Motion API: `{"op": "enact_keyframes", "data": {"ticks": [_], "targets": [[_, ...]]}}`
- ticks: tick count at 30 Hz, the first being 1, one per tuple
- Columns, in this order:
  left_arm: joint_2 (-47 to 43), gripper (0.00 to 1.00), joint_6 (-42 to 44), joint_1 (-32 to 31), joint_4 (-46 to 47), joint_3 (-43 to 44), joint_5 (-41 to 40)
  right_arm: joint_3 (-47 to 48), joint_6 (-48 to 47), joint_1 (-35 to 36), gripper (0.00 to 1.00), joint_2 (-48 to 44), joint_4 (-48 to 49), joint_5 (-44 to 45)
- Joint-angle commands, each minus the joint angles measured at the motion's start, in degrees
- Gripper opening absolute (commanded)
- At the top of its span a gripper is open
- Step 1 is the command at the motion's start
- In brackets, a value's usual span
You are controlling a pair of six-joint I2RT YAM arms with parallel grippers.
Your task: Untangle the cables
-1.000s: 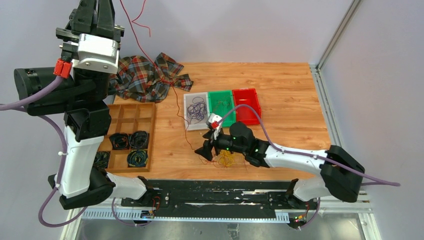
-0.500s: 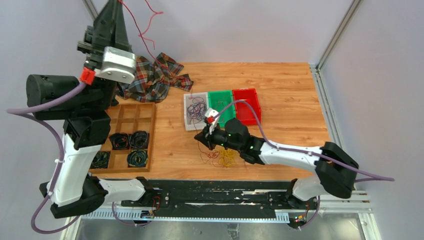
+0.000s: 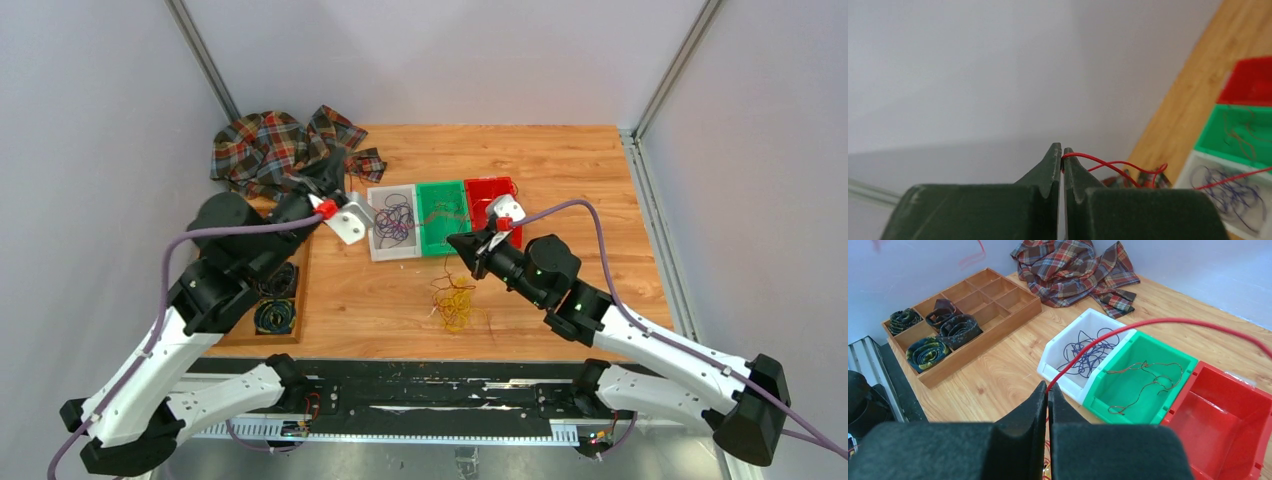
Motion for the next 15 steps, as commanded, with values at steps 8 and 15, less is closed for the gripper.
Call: {"op": "enact_keyframes", "data": {"ticks": [8,15], "targets": [[-2.7,0.35,-10.3,-0.4,-26.0,-10.9,19.1,3.5,0.2,-0.9,0.01,1.3,-6.0,-6.0],[2.8,0.65,-18.7,-0.4,-34.4,-8.8,36.5,8.9,2.2,-0.8,0.01,7.1,-8.7,-12.2]]}}
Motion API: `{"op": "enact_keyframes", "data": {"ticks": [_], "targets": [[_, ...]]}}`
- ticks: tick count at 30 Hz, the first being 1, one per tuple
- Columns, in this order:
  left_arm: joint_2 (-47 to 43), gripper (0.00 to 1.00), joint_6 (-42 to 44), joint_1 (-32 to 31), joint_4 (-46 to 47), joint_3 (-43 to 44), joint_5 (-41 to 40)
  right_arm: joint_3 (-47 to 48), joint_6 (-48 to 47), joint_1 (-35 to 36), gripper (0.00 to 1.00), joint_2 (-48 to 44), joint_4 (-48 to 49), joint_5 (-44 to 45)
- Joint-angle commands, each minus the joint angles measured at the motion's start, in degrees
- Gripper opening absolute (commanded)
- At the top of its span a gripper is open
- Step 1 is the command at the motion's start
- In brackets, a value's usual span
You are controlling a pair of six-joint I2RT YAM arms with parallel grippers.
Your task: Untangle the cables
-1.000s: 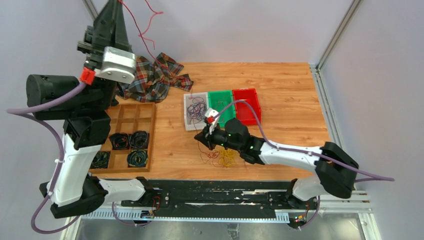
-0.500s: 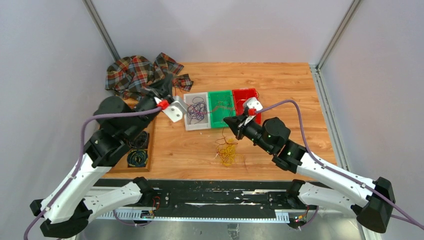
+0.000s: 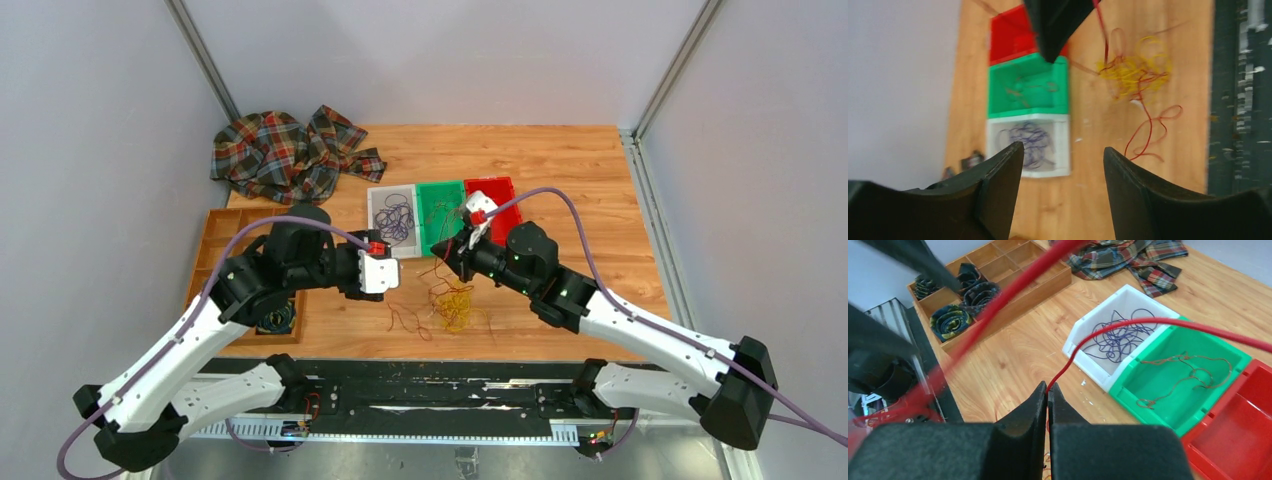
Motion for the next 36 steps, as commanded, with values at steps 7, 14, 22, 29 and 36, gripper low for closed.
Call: {"op": "enact_keyframes", "data": {"ticks": [7,14,22,29,36], "targets": [[4.6,0.8,-22.5,-0.3,5.1,-0.1,16.3,8.9,2.6,-0.8,0.01,6.0,-4.1,-5.6],[3.5,0.91,-38.8,-0.3,18.6,-3.3,12.5,13.2,2.9,-0.8,0.01,9.6,-8.3,-4.0],[2.2,0.9,-34.4,-0.3,23.6,-8.5,10.2,17.4,4.1,1.4,0.01,12.3,-14.5,5.2],[2.9,0.85,-45.9,-0.3,31.6,-12.6,13.6,22.8,5.6,6.6,0.01,17.1,-20.5,28.1],[4.2,0.78,-49.1,-0.4,34.6,-16.2,13.2,25.8,6.6,10.4,0.01,20.2,-22.0,41.2]]}}
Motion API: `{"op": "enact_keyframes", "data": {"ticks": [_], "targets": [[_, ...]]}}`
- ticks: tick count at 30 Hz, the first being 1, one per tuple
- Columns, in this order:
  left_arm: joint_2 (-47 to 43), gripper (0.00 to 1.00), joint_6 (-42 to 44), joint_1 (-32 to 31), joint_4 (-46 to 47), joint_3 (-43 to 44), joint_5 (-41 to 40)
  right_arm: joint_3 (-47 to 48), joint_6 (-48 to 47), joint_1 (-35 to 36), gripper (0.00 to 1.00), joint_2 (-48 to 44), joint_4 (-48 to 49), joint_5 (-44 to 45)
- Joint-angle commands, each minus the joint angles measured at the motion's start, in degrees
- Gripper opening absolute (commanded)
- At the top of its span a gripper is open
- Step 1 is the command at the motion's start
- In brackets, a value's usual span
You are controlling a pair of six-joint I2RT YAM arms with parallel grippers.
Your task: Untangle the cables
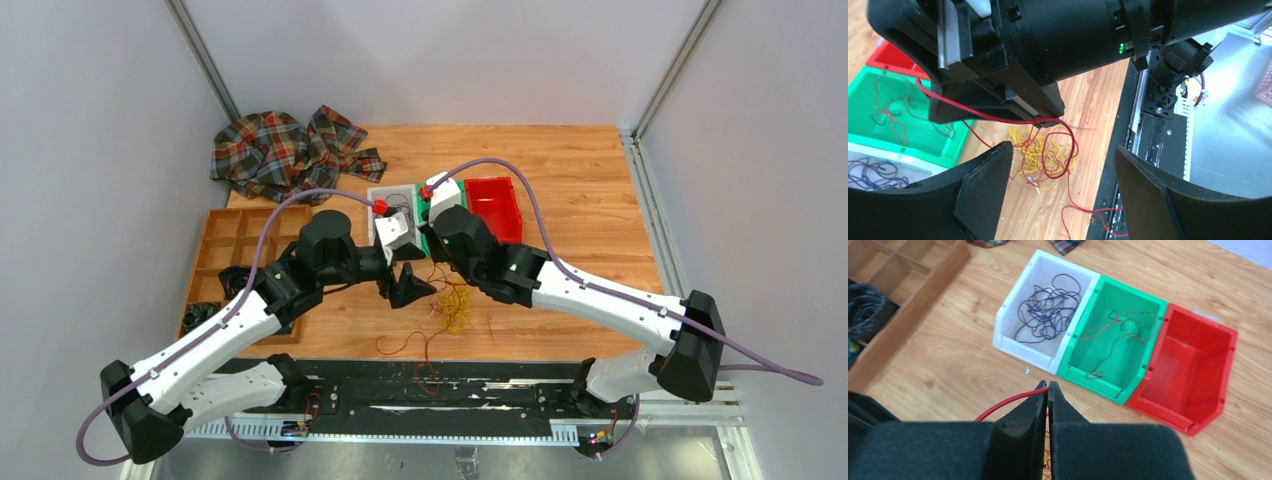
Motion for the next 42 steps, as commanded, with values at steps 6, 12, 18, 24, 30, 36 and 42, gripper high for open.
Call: {"op": "enact_keyframes", "data": {"ticks": [6,12,18,24,30,36,42], "targets": [[0.3,0.47,-3.9,-0.3,7.6,-4.1,-13.1,5.6,4.2,4.3,0.01,2.6,-4.6,15.0],[-0.6,0.09,-0.7,-0.2,6.0,-3.8,-22.9,3.7,5.2,4.4,0.01,0.3,-4.2,13.6],[-2.3,0.02,1.5,0.6,4.1,-2.2,-25.3,-0.2,4.2,4.3,0.01,-2.9,-2.9,8.1],[-2.3,0.1,4.2,0.7,5.0,-0.8,-34.1,-6.4,3.7,4.3,0.01,-8.2,1.3,2.3],[-0.2,0.13,7.6,0.8,5.9,1.6,-29.8,-10.8,2.9,4.3,0.01,-12.0,6.4,-7.9],[-1.4,0.01,22.5,0.7,9.1,5.7,-24.3,-19.5,2.6,3.7,0.01,-17.7,15.9,-13.9],[-1.1,0.01,38.7,0.6,5.2,15.6,-11.2,-24.8,5.2,1.0,0.0,-18.7,24.9,-22.7]]}}
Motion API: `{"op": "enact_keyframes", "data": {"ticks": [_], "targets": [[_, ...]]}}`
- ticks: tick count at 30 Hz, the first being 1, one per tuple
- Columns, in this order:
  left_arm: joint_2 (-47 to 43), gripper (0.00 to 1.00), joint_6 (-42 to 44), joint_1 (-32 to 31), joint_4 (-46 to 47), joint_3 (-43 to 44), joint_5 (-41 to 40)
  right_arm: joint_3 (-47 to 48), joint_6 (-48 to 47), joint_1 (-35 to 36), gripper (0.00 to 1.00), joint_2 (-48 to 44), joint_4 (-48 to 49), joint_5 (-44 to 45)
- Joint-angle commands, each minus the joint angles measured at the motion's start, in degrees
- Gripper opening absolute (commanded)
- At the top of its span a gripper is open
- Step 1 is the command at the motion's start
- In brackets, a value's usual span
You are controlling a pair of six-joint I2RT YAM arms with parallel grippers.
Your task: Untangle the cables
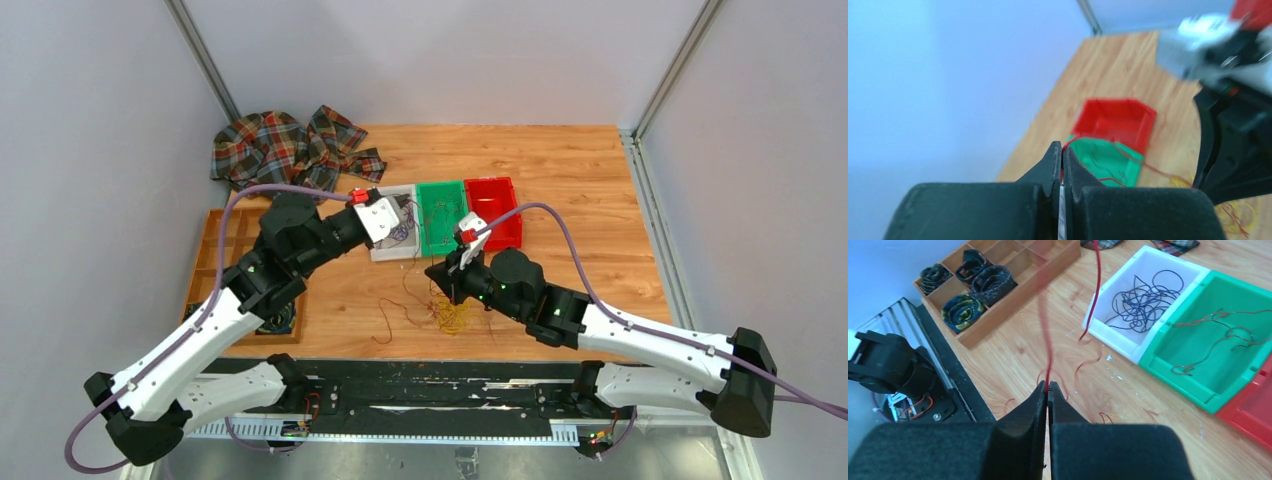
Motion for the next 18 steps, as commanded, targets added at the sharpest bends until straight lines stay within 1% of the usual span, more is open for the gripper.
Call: {"op": "enact_keyframes", "data": {"ticks": [1,5,10,15,18], "targets": [[-0.2,0.0,14.0,0.0,0.0,8.6,10.2,-1.5,1.9,-2.2,0.0,0.3,9.4,-8.1],[1.8,0.01,15.7,-0.1,0.2,13.9,10.6,0.0,2.5,-2.3,0.01,3.8,10.4,-9.7],[3.7,0.01,16.4,-0.2,2.9,19.7,10.7,1.0,3.8,-2.3,0.0,7.6,10.3,-10.5],[6.0,0.01,16.6,-0.5,2.6,26.4,10.8,0.2,5.3,-2.3,0.01,10.2,13.6,-12.6],[6.8,0.01,16.5,-0.8,2.5,29.3,10.7,0.2,6.1,-2.3,0.03,11.8,15.4,-13.9]]}}
